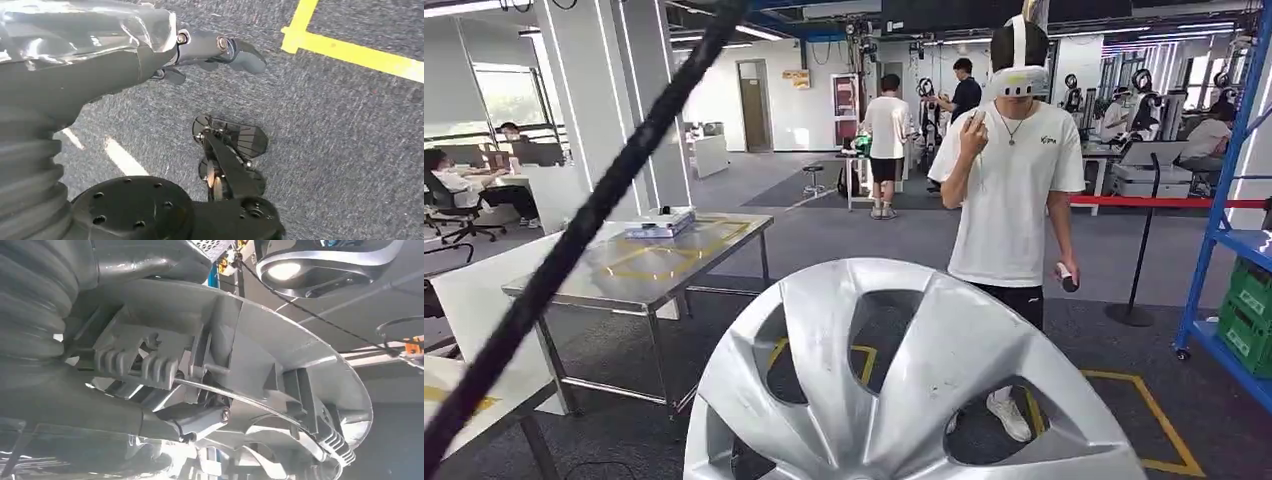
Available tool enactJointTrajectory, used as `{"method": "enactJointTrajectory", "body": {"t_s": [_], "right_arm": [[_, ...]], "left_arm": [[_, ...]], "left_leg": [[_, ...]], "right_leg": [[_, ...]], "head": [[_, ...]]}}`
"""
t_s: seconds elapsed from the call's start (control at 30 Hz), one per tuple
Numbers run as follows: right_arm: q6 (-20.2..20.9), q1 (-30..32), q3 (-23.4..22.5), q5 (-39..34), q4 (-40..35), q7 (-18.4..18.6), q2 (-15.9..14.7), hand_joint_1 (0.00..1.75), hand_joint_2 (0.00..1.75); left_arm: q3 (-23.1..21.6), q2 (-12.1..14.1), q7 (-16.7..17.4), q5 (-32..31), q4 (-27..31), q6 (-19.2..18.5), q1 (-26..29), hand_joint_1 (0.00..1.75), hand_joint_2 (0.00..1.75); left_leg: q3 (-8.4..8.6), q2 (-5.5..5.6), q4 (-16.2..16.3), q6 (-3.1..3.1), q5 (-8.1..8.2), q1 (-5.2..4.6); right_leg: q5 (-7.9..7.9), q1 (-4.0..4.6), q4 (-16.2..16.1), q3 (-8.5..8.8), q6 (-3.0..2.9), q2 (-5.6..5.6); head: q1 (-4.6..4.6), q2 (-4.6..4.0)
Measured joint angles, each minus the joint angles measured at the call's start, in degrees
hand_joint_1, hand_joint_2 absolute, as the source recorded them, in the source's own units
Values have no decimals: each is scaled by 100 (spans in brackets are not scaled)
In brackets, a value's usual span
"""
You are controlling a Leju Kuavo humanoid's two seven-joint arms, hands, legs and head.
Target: Take the parts from the cabinet and place them on the table.
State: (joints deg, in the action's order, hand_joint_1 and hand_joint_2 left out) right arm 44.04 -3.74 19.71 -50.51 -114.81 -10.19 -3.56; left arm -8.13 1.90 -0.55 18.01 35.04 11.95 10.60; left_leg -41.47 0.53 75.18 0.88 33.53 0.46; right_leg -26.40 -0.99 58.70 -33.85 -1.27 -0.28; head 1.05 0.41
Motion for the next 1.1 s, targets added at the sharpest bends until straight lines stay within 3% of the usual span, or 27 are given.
{"method": "enactJointTrajectory", "body": {"t_s": [0.03, 0.1, 0.13, 0.17, 0.27, 0.3, 0.33, 0.37, 0.4, 0.43, 0.47, 0.5, 0.53, 0.6, 0.63, 0.67, 0.77, 0.8, 0.83, 0.87, 0.9, 0.93, 0.97, 1.0, 1.03, 1.1], "right_arm": [[0, -4, -2, -4, 0, 9, 0, 175, 175], [0, -6, -2, -9, 0, 13, 2, 175, 175], [0, -7, -2, -9, 0, 22, 9, 175, 175], [0, -10, -4, -9, 0, 24, 11, 175, 175], [0, -11, 0, 22, 0, 29, 22, 175, 175], [0, -15, -2, 26, 0, 29, 26, 175, 175], [0, -20, -2, 31, 0, 29, 26, 175, 175], [0, -41, -4, 31, 0, 26, 24, 175, 175], [0, -41, -6, 31, 2, 26, 24, 175, 175], [2, -37, -4, 33, 2, 29, 24, 175, 175], [0, -37, 0, 39, 13, 31, 24, 175, 175], [2, -37, 0, 44, 22, 31, 22, 175, 175], [2, -40, -2, 48, 24, 31, 22, 175, 175], [2, -57, 0, 61, 24, 31, 22, 175, 175], [2, -79, 0, 66, 26, 33, 22, 175, 175], [7, -82, 7, 68, 31, 33, 28, 175, 175], [13, -94, 11, 70, 39, 31, 33, 175, 175], [13, -108, 9, 70, 44, 31, 35, 175, 175], [13, -113, 7, 70, 44, 31, 50, 175, 175], [15, -112, 7, 68, 44, 22, 63, 175, 175], [15, -112, 7, 64, 44, 22, 68, 175, 175], [15, -110, 7, 66, 46, 22, 66, 175, 175], [15, -107, 7, 70, 55, 22, 66, 175, 175], [15, -104, 9, 72, 68, 24, 66, 175, 175], [15, -104, 9, 72, 72, 24, 66, 175, 175], [17, -107, 9, 72, 72, 22, 70, 175, 175]], "left_arm": [[33, -9, 9, -42, 9, -20, 6, 0, 175], [101, -15, 24, -110, 44, -50, 7, 0, 175], [149, -15, 44, -169, 57, -63, -1, 0, 175], [190, -24, 50, -210, 75, -68, -2, 0, 175], [313, -31, 61, -322, 92, -87, 21, 0, 175], [352, -39, 66, -346, 105, -101, 26, 0, 175], [374, -72, 64, -365, 123, -103, 29, 0, 175], [407, -74, 64, -370, 131, -105, 16, 0, 175], [424, -79, 64, -370, 131, -109, 12, 0, 175], [444, -85, 64, -381, 131, -118, 16, 0, 175], [466, -96, 64, -387, 131, -118, 19, 0, 175], [483, -105, 64, -398, 131, -120, 21, 0, 175], [501, -120, 64, -413, 131, -135, 20, 0, 175], [516, -147, 64, -433, 131, -157, 16, 0, 175], [533, -151, 64, -438, 131, -162, 15, 0, 175], [560, -153, 66, -440, 131, -162, 14, 0, 175], [612, -166, 66, -497, 125, -168, 47, 0, 175], [643, -166, 66, -510, 125, -175, 54, 0, 175], [656, -188, 66, -527, 125, -175, 57, 0, 175], [662, -186, 66, -540, 125, -175, 45, 0, 175], [680, -186, 66, -540, 123, -173, 33, 0, 175], [695, -190, 66, -540, 125, -173, 32, 0, 175], [702, -199, 66, -540, 123, -173, 39, 0, 175], [706, -208, 66, -540, 123, -173, 47, 0, 175], [708, -208, 66, -540, 123, -173, 49, 0, 175], [732, -208, 66, -540, 123, -170, 46, 0, 175]], "left_leg": [[163, -10, -353, -15, -221, 1], [683, -35, -1380, -72, -691, -11], [836, -84, -1679, -103, -662, -48], [818, -79, -1703, -120, -664, -73], [816, -56, -1736, -181, -682, -108], [928, -46, -1861, -234, -763, -28], [958, -35, -1908, -256, -779, -49], [955, -30, -1902, -293, -803, -49], [953, -11, -1902, -292, -802, -49], [950, 9, -1901, -291, -801, -52], [947, 35, -1897, -291, -800, -51], [948, 75, -1896, -289, -800, -47], [953, 122, -1892, -281, -797, -41], [953, 240, -1844, -236, -772, -24], [914, 276, -1790, -196, -748, -22], [868, 322, -1728, -150, -715, -65], [838, 374, -1753, -94, -741, -17], [834, 377, -1722, -70, -713, 2], [760, 218, -1589, -41, -615, -7], [634, 111, -1307, -17, -442, 3], [400, 40, -816, 5, -206, 20], [162, 11, -341, 18, -18, 27], [-7, -1, -13, 23, 69, 29], [-59, -12, 56, 20, 31, 29], [15, -20, -133, 9, -110, 28], [506, -122, -1095, -41, -585, 8]], "right_leg": [[-1, 3, 0, 8, 0, 0], [-2, 10, -2, 29, 2, 1], [-3, 21, -1, 25, 7, 1], [-7, 47, 2, 7, 33, 1], [10, 17, -33, 22, 117, -18], [-19, 31, 14, -27, 140, -29], [-112, 33, 172, -77, 131, -13], [-309, 25, 543, -254, 94, 1], [-486, 22, 990, -459, 74, 4], [-636, 15, 1447, -684, 78, 8], [-691, 8, 1725, -826, 107, 8], [-640, -9, 1712, -835, 149, 8], [-492, -29, 1422, -694, 213, 9], [-84, -79, 350, -153, 331, 73], [-49, -114, 22, -14, 323, 244], [-25, -84, 16, 22, 244, 178], [-16, -25, 30, 5, 142, 107], [0, -89, 7, 14, 101, 64], [-4, -77, 7, 25, 72, 35], [-14, -73, 7, 28, 47, 6], [-18, -54, 8, 26, 39, -33], [-23, -38, 9, 23, 32, -83], [-28, -30, 10, 20, 27, -121], [-32, -19, 10, 22, 25, -167], [-35, -11, 10, 25, 23, -206], [-44, 5, 9, 47, 18, -290]], "head": [[2, -2], [2, -2], [-2, -2], [0, -2], [2, -2], [4, 0], [-2, -2], [-11, -2], [-24, 0], [-24, -2], [-20, 0], [-26, -2], [-26, -2], [-33, -2], [-44, -2], [-41, -2], [-28, 0], [-31, 0], [-20, 0], [-4, -2], [2, -2], [-2, -2], [2, -2], [2, -2], [2, -2], [4, -2]]}}
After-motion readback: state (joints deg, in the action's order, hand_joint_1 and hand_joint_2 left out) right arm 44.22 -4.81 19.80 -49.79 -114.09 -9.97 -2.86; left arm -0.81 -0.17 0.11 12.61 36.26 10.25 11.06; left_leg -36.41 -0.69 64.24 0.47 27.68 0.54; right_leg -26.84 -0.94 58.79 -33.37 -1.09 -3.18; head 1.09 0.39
